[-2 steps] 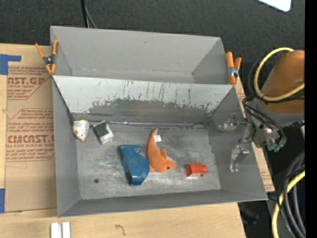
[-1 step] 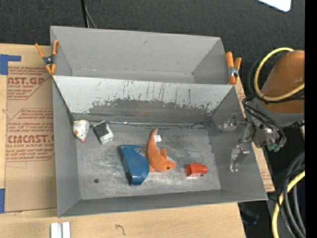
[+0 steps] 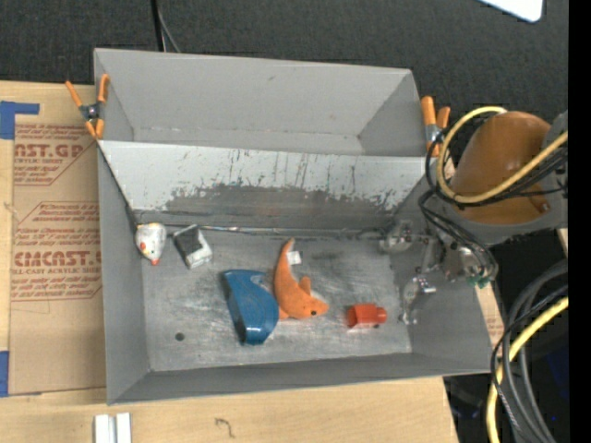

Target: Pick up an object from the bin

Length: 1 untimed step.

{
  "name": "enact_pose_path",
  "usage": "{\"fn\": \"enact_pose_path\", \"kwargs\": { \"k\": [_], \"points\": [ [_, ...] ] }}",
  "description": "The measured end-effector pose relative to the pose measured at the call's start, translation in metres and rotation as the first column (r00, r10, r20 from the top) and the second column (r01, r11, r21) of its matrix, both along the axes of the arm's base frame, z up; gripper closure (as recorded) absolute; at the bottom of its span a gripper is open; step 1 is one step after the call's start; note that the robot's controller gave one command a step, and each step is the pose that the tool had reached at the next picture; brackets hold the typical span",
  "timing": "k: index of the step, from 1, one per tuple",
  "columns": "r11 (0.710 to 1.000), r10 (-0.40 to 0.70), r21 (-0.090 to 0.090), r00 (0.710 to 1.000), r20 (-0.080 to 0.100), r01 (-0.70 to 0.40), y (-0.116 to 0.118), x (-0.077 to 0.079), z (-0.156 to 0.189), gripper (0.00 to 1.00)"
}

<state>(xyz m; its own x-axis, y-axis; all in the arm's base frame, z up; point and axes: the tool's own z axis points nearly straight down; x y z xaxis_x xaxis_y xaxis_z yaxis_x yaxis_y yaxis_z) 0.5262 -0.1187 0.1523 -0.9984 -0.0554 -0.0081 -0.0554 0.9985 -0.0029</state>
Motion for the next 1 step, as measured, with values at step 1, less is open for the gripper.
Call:
{"fn": "enact_pose_path", "kwargs": {
  "k": [1],
  "points": [
    [0.817,0.577,0.002,0.817,-0.005,-0.577,0.0057,-0.0258,-0.0817,1.0]
  ]
}}
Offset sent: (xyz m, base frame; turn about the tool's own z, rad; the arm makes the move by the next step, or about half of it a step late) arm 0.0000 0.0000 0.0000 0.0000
